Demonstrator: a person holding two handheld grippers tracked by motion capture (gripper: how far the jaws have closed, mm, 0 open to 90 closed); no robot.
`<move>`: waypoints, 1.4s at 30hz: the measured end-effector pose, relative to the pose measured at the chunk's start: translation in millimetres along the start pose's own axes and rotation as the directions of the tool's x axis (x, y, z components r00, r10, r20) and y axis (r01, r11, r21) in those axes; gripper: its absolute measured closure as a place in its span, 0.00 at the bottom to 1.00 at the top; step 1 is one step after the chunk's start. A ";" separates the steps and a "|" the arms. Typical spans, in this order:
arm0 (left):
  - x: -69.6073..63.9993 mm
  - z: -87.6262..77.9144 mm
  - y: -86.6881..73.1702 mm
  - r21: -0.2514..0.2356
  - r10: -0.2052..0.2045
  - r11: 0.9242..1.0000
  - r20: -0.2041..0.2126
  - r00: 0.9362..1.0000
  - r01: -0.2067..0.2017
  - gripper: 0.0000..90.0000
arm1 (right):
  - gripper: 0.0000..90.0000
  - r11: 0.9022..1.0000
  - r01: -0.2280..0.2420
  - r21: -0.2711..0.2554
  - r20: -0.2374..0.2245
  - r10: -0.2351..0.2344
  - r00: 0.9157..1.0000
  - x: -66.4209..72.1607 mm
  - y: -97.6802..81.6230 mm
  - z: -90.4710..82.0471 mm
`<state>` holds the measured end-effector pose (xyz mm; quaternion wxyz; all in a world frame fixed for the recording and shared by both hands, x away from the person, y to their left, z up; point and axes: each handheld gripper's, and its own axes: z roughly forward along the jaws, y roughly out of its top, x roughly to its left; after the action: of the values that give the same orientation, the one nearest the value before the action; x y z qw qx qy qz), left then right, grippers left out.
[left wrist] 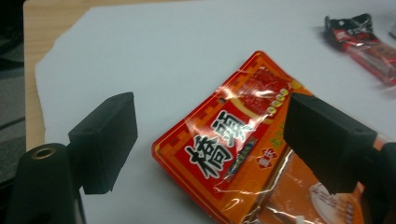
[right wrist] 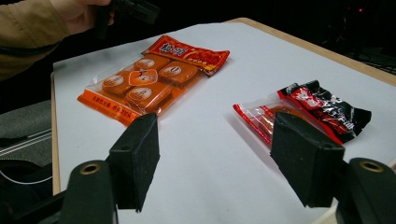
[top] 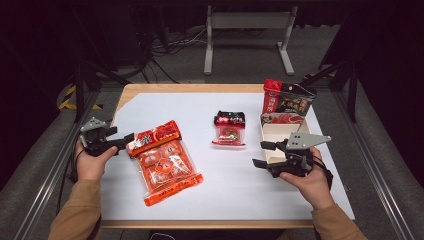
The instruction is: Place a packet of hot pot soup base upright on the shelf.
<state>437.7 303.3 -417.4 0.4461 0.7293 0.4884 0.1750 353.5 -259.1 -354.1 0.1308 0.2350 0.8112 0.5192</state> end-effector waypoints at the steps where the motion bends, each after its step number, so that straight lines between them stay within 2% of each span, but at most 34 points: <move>1: 1.8 3.1 -1.5 0.004 -0.005 1.000 -0.006 1.000 0.005 0.21 | 0.37 1.000 -0.002 0.001 -0.001 0.002 1.000 0.0 0.2 0.5; 7: 11.4 11.9 -6.3 0.021 -0.037 0.999 -0.008 0.999 0.037 0.22 | 0.37 1.000 0.028 0.014 -0.006 -0.028 1.000 4.2 3.7 8.3; 10: 15.2 15.2 -10.2 0.038 -0.055 0.998 -0.006 0.998 0.055 0.23 | 0.37 1.000 0.025 0.019 -0.018 -0.025 1.000 4.8 2.9 11.4; 12: 18.4 16.7 -13.3 0.044 -0.089 0.995 0.004 0.996 0.089 0.23 | 0.37 0.999 0.026 0.021 -0.024 -0.026 0.999 5.4 3.0 12.7; 15: 20.3 18.4 -15.7 0.053 -0.112 0.992 0.013 0.994 0.111 0.23 | 0.37 0.999 0.028 0.018 -0.029 -0.027 0.999 6.3 3.4 12.9; 16: 21.5 20.1 -17.3 0.070 -0.113 0.991 0.012 0.993 0.112 0.23 | 0.37 0.999 0.030 0.018 -0.031 -0.029 0.999 6.6 3.7 13.2; 23: 23.1 24.2 -20.2 0.090 -0.118 0.989 0.026 0.993 0.116 0.22 | 0.36 0.999 0.031 0.023 -0.036 -0.030 0.999 6.9 3.0 16.0; 26: 21.8 27.1 -21.5 0.103 -0.149 0.984 0.048 0.988 0.143 0.22 | 0.36 0.999 0.031 0.026 -0.040 -0.030 0.999 7.3 2.4 17.0; 29: 20.6 29.1 -22.1 0.112 -0.148 0.984 0.060 0.987 0.140 0.22 | 0.36 0.999 0.028 0.025 -0.043 -0.027 0.999 6.8 2.2 17.0; 33: 19.7 31.1 -23.8 0.130 -0.165 0.979 0.073 0.984 0.155 0.22 | 0.36 0.999 0.029 0.022 -0.044 -0.028 0.999 7.5 2.8 16.1; 39: 17.4 32.2 -24.9 0.139 -0.144 0.981 0.071 0.987 0.133 0.22 | 0.35 0.999 0.032 0.027 -0.048 -0.030 0.998 7.4 2.8 16.7; 42: 15.2 33.3 -24.6 0.143 -0.157 0.980 0.112 0.981 0.141 0.26 | 0.35 0.999 0.032 0.026 -0.050 -0.031 0.998 7.4 2.9 16.6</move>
<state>454.0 303.6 -458.3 0.4367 0.7285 0.5240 0.0626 355.4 -241.3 -358.3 0.1158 0.2110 0.8247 0.5118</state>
